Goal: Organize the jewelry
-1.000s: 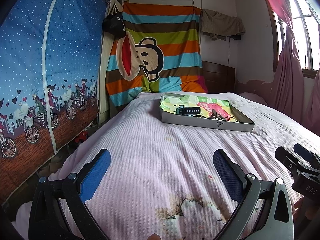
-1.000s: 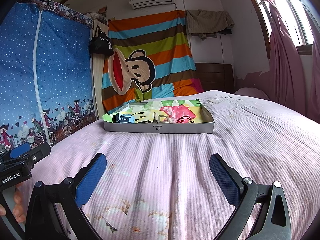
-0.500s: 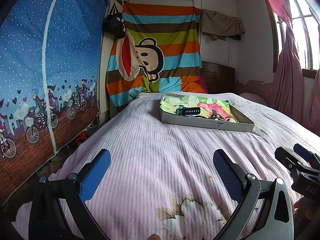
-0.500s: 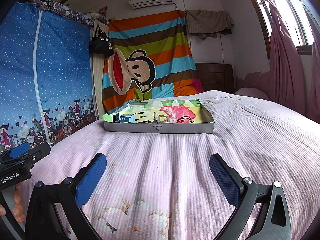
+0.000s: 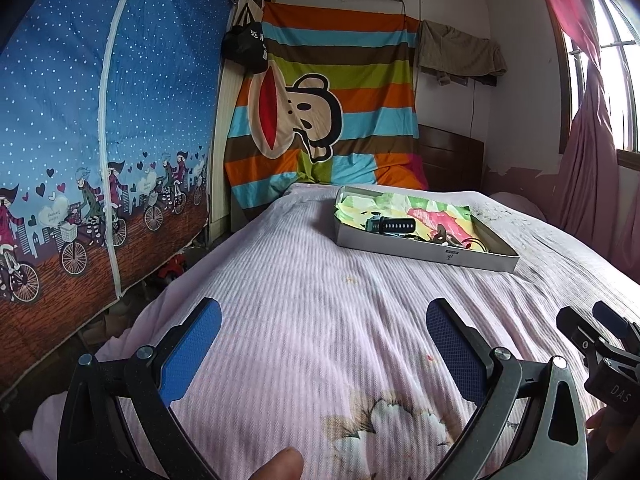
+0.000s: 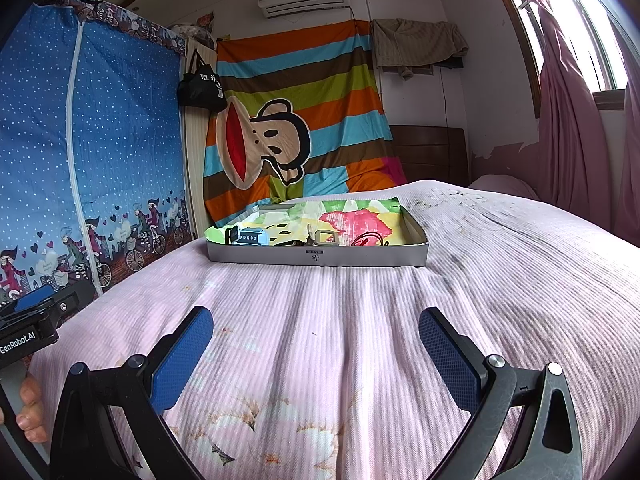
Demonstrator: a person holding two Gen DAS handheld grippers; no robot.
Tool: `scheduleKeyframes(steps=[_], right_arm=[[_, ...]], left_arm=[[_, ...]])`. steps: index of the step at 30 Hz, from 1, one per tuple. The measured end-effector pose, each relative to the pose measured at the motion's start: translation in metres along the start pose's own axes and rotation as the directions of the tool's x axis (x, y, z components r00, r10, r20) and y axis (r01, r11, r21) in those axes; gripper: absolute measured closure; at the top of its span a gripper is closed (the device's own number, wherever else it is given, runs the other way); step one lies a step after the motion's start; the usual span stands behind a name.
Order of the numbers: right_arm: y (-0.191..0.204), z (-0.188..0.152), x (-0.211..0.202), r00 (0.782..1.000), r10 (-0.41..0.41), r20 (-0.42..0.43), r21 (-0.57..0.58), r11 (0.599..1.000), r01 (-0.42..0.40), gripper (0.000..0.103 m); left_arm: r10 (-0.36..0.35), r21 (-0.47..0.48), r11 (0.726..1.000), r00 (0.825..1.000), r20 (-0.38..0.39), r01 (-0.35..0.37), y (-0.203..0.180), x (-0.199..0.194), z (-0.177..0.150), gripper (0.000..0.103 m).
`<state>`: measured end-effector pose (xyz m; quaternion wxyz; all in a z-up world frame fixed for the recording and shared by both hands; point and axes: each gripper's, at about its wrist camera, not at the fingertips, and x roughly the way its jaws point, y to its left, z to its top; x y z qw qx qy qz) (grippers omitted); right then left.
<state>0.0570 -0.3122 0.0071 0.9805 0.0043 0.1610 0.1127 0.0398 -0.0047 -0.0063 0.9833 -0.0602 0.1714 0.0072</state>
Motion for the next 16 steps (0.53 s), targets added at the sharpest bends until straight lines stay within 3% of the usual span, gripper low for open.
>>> scheduleKeyframes(steps=[16], right_arm=[[-0.0033, -0.0004, 0.0010, 1.000, -0.008, 0.000, -0.002, 1.000, 0.008, 0.000]], left_arm=[[-0.001, 0.018, 1.000, 1.000, 0.027, 0.001, -0.0013, -0.0055, -0.0023, 0.002]])
